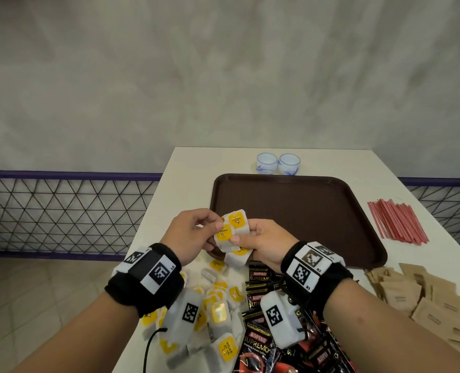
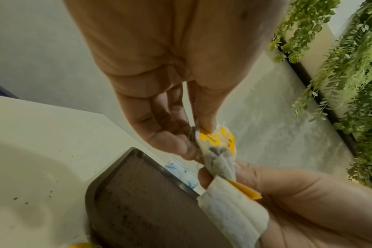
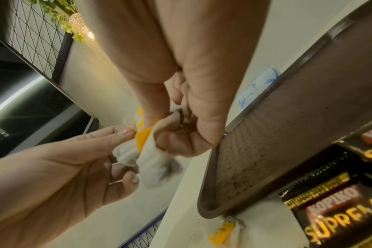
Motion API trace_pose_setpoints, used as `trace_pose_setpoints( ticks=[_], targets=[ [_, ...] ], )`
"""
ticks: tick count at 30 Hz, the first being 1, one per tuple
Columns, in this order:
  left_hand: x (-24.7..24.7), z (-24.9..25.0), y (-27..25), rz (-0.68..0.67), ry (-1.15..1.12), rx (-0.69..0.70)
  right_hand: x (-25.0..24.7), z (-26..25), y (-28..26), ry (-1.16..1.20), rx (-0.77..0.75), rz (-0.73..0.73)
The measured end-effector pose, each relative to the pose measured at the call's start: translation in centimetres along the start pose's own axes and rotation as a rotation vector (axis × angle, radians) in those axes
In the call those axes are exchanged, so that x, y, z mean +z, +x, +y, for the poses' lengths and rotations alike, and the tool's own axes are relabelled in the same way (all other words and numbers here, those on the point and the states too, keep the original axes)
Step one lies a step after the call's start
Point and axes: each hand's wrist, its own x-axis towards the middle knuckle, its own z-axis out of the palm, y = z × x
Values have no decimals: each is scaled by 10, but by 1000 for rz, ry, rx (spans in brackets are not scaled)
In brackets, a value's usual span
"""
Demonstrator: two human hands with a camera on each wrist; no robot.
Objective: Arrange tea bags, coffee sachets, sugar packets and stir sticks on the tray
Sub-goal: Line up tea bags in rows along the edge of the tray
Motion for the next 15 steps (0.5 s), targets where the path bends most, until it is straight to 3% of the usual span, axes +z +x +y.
trace_pose_setpoints(
  ticks=[5, 8, 10, 15],
  targets=[
    [3, 9, 13, -33, 17, 28, 3, -4, 6, -40, 0, 24],
    [5, 17, 26, -75, 232, 169, 4, -9, 12, -34, 18, 27],
    [6, 18, 36, -85, 303, 191, 2, -14, 16, -16, 34, 31],
    [1, 19, 62, -98, 27, 34, -11, -25, 31, 17, 33, 42]
  ],
)
